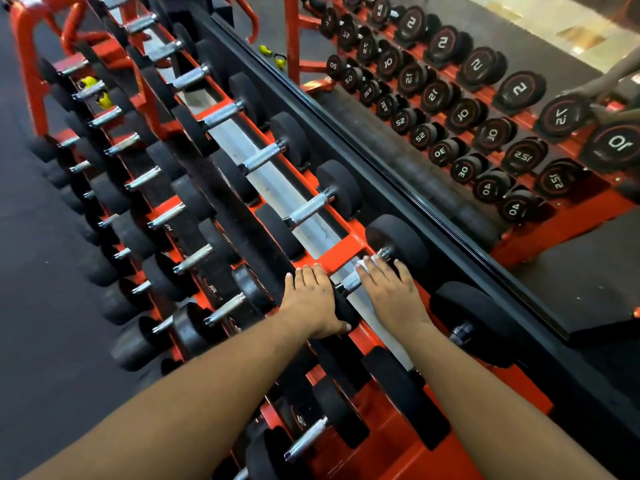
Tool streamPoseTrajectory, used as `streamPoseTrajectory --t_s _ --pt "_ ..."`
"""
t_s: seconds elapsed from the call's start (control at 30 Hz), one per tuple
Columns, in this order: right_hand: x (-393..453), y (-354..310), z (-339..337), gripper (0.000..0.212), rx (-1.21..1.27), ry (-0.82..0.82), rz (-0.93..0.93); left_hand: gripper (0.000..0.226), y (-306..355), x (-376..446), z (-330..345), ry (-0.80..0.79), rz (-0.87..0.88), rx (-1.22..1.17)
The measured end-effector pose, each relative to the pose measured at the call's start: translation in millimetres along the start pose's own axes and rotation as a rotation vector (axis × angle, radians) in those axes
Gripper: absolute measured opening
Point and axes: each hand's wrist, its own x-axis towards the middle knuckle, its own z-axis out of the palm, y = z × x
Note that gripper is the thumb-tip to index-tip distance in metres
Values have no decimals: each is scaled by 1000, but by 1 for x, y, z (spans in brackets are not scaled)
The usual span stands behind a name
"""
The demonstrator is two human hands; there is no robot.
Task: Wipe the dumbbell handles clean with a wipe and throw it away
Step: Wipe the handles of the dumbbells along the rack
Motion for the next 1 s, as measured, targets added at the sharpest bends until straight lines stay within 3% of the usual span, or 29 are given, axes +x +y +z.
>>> streamPoseTrajectory --t_s 0.2,0.4,0.47,0.53,0.63,0.7,0.77,1.0 --pt "22 -20 -18 53 65 -75 -19 140 0 -1 -1 7 1 -14" --pt "-11 -8 13 52 123 143 -336 141 -1 1 1 19 19 -26" --pt "-24 0 19 53 193 102 -305 140 -2 1 1 16 17 -23" --pt "-33 1 21 50 499 46 1 140 -2 1 1 1 20 -24" --pt "-22 -1 -4 36 1428 -25 830 140 -2 2 0 5 17 -12" --pt "-3 -1 -18 27 1918 -31 1191 140 -2 2 1 3 21 -5" --pt "17 0 -29 23 2103 -12 1268 140 -2 3 1 5 20 -4" --pt "51 -4 -51 20 2321 2 1391 143 -2 4 3 8 6 -13"
